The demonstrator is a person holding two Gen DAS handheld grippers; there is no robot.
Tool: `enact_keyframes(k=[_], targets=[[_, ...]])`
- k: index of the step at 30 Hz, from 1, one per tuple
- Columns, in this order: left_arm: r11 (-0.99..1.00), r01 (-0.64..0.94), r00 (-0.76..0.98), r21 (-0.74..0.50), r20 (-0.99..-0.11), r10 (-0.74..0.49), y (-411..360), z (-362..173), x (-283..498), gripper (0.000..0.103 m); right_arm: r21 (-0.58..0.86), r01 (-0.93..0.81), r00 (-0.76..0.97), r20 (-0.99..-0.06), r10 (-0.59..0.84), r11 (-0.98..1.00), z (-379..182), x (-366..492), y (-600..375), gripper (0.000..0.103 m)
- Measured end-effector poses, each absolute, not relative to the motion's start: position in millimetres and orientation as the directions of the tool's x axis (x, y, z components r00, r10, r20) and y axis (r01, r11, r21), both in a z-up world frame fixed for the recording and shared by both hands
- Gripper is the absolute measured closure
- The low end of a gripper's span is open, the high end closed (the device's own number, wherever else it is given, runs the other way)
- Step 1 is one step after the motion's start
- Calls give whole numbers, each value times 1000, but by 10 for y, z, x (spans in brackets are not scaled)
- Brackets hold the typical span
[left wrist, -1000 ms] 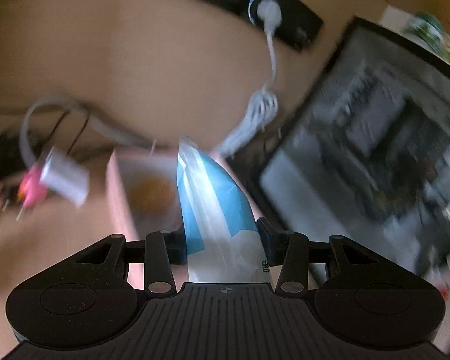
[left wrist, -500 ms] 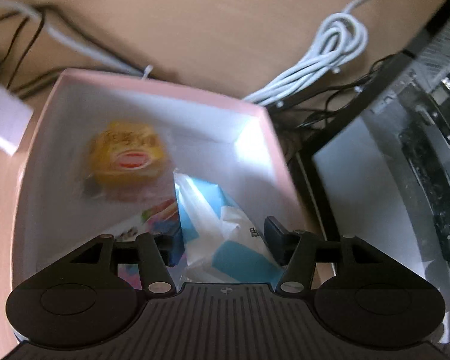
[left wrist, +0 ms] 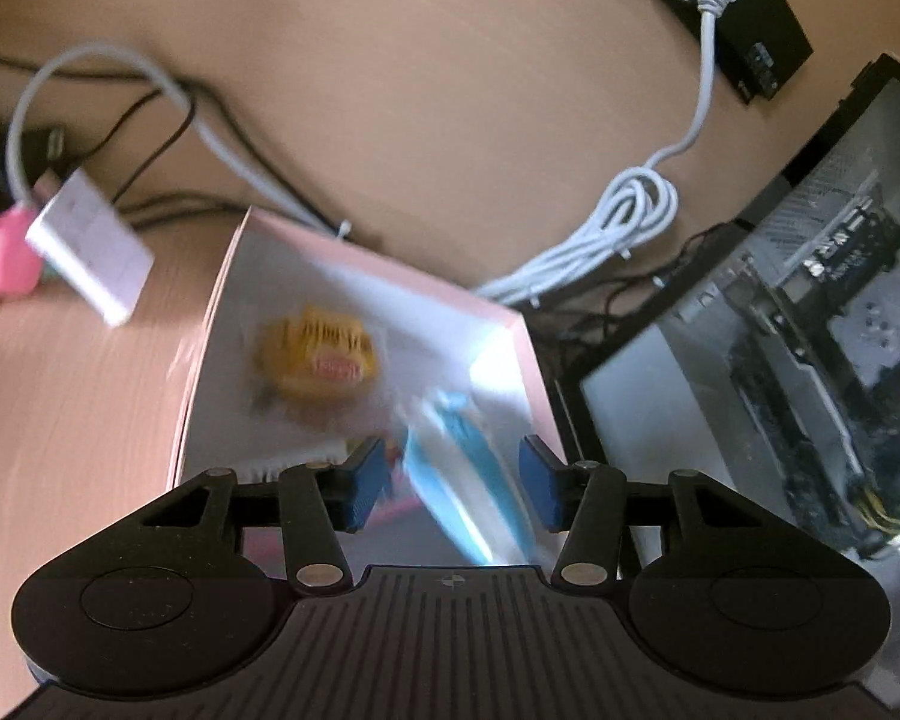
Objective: Organize objects
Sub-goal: 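Carry the packet and doll into the pink box and open both tools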
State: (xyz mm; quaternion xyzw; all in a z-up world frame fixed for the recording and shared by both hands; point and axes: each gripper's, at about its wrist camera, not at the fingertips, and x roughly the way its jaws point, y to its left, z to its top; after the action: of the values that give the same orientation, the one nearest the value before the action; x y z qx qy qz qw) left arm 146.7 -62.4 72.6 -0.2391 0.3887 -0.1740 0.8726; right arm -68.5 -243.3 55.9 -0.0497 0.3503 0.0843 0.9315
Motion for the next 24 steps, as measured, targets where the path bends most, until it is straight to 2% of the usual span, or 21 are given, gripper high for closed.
enact_keyframes(k=[3,6,12,15,21,24], targets=[[799,151,651,-582,-550,-524,-475,868,1130,51,-11,-194,746,-651,140,981,614,-607,-2440,41],[808,202,682,-554,-512,-521,-207,1051,732,51,77,-179,756,-627,187,981,784,-400,-2490,40],[850,175,687,-496,-557,-467,209,1060,242,52,308,-170,783,-534,318,936,1151,481,-2451,40],[847,114,691,-519,-571,-443,452,987,70,54,371,-177,754,-545,368,912,1114,1042,-2236,40],[872,-6,743,-490,-585,-324,1035,1007,-324,54,245,-131,656,-705,269,961,548,1738,-1729,41],[868,-75,750,-491,-601,-275,1270,967,-420,54,129,-181,664,-715,218,975,430,1685,-1486,40]])
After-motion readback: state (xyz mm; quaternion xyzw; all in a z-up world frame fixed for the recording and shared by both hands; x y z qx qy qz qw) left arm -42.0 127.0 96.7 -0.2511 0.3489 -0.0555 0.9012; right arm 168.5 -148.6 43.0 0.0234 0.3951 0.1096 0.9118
